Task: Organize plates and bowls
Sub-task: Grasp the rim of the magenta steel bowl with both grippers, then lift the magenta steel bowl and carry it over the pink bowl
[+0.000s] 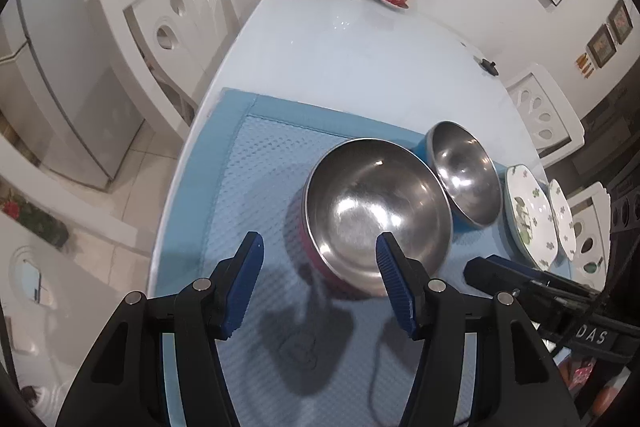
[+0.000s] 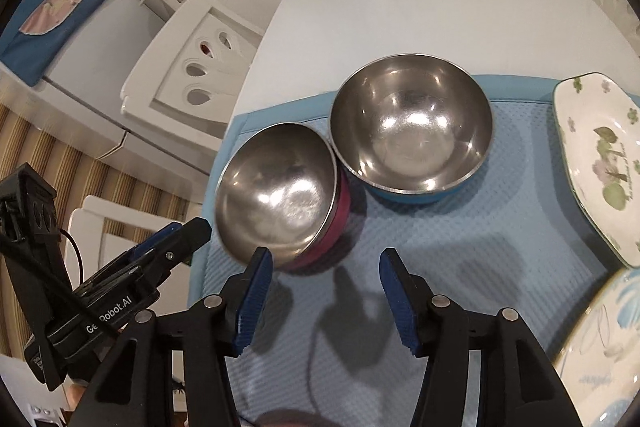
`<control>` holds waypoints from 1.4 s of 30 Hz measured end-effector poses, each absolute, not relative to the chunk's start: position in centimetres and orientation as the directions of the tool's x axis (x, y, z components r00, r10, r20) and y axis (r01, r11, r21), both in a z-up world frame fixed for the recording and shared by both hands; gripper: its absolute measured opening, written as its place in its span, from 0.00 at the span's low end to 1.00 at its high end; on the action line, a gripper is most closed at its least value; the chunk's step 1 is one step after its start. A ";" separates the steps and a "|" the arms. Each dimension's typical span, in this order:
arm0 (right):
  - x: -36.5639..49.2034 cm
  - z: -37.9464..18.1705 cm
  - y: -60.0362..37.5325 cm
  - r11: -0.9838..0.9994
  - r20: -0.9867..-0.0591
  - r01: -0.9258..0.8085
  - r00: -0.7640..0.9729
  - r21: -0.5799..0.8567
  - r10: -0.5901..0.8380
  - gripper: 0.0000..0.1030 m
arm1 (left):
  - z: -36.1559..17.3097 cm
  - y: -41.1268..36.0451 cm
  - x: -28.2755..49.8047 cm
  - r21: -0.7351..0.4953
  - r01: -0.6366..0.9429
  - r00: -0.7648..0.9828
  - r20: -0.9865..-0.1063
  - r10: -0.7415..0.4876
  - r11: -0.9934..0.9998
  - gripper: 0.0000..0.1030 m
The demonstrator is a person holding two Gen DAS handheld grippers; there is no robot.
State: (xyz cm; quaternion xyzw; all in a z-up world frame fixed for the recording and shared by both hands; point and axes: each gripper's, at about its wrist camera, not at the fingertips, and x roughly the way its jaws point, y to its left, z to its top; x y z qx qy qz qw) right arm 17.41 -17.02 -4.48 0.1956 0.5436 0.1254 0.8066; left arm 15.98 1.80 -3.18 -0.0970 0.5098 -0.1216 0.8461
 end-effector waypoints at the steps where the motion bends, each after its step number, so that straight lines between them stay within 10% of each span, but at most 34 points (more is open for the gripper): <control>1: 17.9 -4.9 -16.9 0.893 -0.830 0.010 0.374 0.450 0.414 0.52 | -3.5 1.7 16.3 -0.289 0.103 0.450 -0.840 -0.304 0.952 0.55; 22: 21.5 -9.8 -15.0 0.890 -0.844 -0.004 0.315 0.455 0.433 0.49 | -7.6 0.5 19.1 -0.330 0.081 0.392 -0.857 -0.335 0.940 0.43; 28: 21.9 -10.0 -14.6 0.894 -0.846 -0.010 0.318 0.448 0.428 0.34 | -8.1 0.2 19.3 -0.330 0.092 0.374 -0.863 -0.340 0.939 0.22; 42: 19.3 -6.3 -13.4 0.910 -0.843 -0.054 0.357 0.411 0.402 0.27 | -4.3 0.5 16.1 -0.273 0.134 0.452 -0.839 -0.304 0.953 0.22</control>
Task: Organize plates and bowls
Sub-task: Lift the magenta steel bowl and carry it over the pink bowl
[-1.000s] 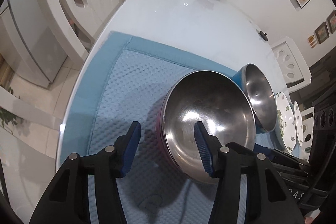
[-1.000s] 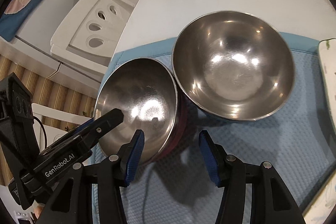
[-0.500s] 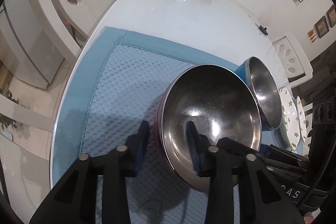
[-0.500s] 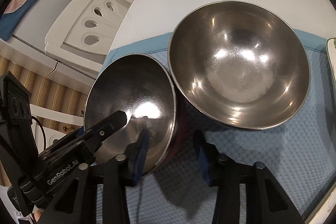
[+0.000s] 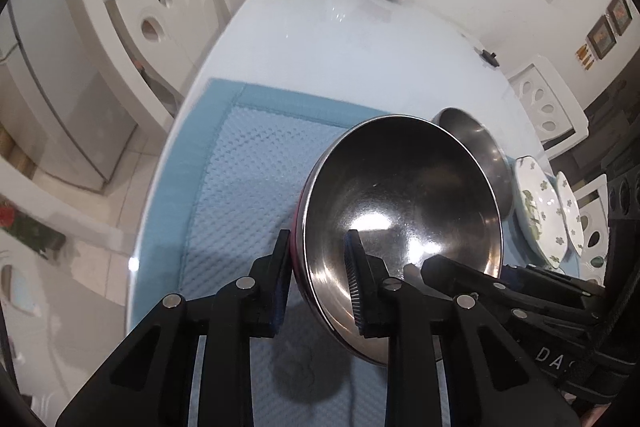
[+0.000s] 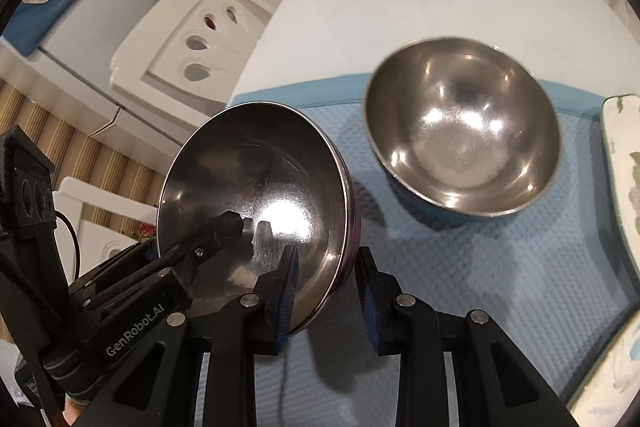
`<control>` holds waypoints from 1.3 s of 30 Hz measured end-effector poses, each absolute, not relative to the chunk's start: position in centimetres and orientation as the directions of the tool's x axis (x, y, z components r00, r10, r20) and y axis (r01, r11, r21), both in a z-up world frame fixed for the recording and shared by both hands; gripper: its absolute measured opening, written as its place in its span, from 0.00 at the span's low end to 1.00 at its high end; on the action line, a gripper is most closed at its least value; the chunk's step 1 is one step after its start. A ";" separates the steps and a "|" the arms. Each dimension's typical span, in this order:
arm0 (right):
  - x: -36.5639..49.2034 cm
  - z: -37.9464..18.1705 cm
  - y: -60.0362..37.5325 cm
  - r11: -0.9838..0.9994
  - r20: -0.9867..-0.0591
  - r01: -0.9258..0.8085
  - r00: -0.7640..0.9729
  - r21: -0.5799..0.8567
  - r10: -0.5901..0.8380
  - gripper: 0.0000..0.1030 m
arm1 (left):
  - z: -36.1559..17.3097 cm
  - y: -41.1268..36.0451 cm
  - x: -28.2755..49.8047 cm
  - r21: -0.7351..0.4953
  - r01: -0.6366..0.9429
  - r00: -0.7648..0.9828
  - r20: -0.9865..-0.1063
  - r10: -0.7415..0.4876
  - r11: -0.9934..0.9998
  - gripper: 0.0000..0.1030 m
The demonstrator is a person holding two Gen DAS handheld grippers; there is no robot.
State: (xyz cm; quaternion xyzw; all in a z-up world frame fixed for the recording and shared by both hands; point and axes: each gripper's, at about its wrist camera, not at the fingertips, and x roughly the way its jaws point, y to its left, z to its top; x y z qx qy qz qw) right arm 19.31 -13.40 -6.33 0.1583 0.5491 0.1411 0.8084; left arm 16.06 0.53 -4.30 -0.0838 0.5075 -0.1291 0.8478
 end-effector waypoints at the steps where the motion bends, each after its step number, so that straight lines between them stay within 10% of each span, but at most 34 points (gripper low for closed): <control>1: 18.9 -5.7 -13.3 0.911 -0.841 -0.058 0.365 0.409 0.400 0.27 | -3.7 0.6 15.6 -0.272 0.137 0.459 -0.835 -0.305 0.952 0.22; 21: 4.5 6.0 -13.6 0.921 -0.791 -0.083 0.487 0.381 0.371 0.27 | 6.5 1.2 1.4 -0.264 0.224 0.585 -0.734 -0.346 0.938 0.22; 39: -3.3 2.0 -14.6 0.896 -0.831 -0.026 0.363 0.443 0.421 0.27 | 3.5 0.7 -5.8 -0.261 0.201 0.517 -0.791 -0.328 0.944 0.22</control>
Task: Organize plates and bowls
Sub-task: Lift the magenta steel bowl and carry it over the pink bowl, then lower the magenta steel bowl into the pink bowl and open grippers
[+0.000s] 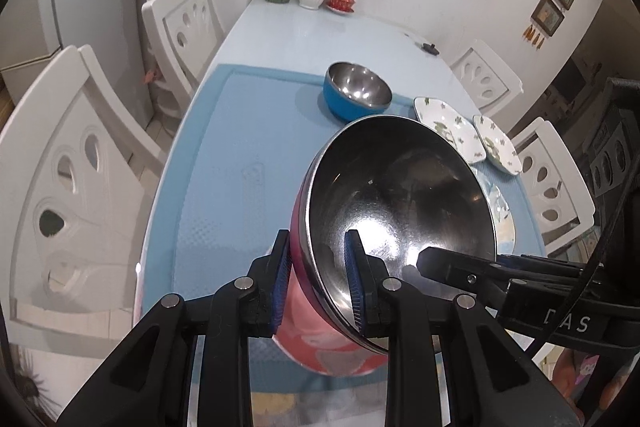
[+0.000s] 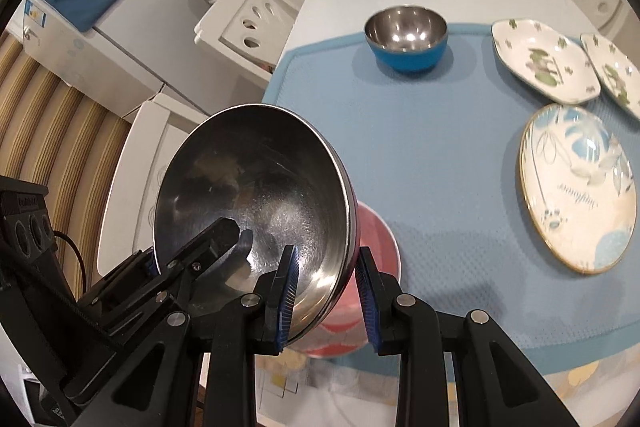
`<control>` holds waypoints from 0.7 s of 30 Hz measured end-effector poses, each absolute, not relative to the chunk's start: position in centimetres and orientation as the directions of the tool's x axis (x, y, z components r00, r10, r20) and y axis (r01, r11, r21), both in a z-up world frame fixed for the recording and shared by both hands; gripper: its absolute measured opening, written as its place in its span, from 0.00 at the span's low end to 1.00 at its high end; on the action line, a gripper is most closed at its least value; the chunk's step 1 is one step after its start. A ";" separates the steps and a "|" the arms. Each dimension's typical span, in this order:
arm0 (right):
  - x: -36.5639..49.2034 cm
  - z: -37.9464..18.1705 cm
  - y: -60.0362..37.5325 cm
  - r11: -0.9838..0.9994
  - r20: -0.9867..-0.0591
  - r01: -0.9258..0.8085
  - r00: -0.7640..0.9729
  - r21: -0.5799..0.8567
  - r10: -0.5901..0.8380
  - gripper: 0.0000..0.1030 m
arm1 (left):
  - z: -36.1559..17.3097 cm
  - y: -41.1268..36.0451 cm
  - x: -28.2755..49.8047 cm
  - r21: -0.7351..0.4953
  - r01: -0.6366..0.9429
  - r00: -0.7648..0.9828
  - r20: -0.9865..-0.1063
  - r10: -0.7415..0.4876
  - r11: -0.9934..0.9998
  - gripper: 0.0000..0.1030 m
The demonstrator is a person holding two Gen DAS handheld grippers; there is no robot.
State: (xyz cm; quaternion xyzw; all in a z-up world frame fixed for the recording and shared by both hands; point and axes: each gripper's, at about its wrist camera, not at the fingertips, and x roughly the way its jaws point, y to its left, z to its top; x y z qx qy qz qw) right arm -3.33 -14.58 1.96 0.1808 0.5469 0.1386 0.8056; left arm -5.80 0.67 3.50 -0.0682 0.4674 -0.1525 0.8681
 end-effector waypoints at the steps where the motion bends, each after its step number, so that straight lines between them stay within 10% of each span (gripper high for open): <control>1: -3.5 1.8 -14.6 0.897 -0.833 -0.025 0.360 0.441 0.420 0.27 | 3.3 0.7 -6.0 -0.263 0.199 0.514 -0.792 -0.329 0.944 0.22; 21: -4.5 -4.0 -14.4 0.899 -0.879 0.044 0.238 0.436 0.414 0.27 | -1.6 -0.1 -6.7 -0.251 0.199 0.409 -0.857 -0.313 0.947 0.22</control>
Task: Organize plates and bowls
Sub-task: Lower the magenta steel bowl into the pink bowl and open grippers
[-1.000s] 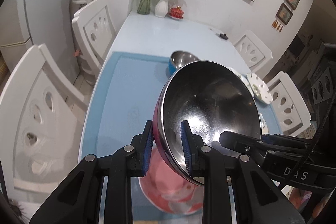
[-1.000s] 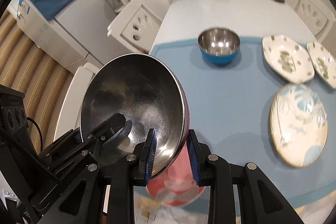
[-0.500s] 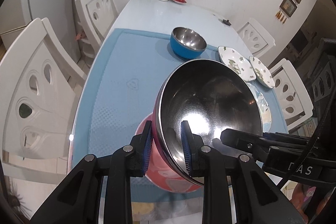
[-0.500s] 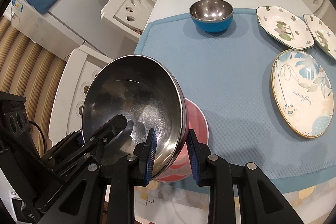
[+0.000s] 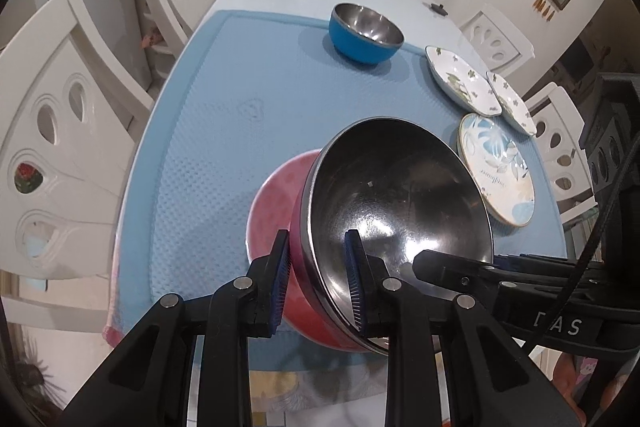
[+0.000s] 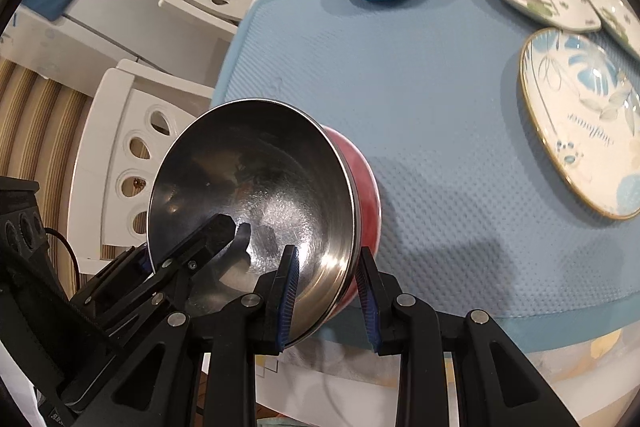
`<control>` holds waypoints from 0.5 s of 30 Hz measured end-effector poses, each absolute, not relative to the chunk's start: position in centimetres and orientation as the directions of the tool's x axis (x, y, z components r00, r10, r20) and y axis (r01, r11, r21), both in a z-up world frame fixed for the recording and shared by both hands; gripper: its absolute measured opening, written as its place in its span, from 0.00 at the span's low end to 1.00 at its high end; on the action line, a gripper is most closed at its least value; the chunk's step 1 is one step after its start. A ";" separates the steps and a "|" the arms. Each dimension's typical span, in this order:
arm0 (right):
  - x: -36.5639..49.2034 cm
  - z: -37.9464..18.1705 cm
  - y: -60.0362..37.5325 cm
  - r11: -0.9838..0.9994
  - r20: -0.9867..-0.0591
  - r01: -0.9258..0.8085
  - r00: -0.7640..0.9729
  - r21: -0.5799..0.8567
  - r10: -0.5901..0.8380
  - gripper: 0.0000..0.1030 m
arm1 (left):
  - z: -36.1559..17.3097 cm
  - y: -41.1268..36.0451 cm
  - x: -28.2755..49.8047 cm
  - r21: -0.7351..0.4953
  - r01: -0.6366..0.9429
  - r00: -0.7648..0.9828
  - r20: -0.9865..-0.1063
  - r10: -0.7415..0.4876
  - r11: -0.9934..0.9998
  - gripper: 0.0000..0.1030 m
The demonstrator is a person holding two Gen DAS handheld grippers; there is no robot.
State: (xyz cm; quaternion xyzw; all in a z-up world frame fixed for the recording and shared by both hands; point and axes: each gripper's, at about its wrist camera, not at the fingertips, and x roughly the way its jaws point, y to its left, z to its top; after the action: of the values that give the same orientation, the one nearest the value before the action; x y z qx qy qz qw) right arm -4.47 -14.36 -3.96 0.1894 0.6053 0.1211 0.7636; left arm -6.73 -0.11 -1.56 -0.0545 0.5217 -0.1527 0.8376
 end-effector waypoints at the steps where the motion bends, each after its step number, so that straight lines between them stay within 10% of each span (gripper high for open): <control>1: -4.5 -4.2 -14.4 0.899 -0.880 0.047 0.234 0.436 0.414 0.27 | -1.7 -0.1 -6.7 -0.252 0.199 0.406 -0.859 -0.313 0.947 0.22; 15: -4.2 -4.3 -14.3 0.917 -0.896 0.035 0.232 0.397 0.379 0.27 | -2.6 -0.4 -6.7 -0.245 0.192 0.376 -0.876 -0.302 0.950 0.26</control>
State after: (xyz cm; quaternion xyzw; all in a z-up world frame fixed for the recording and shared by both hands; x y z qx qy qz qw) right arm -4.21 -14.29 -4.31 0.1697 0.6096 0.1123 0.7662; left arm -6.72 -0.39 -2.57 -0.0510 0.5383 -0.1491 0.8279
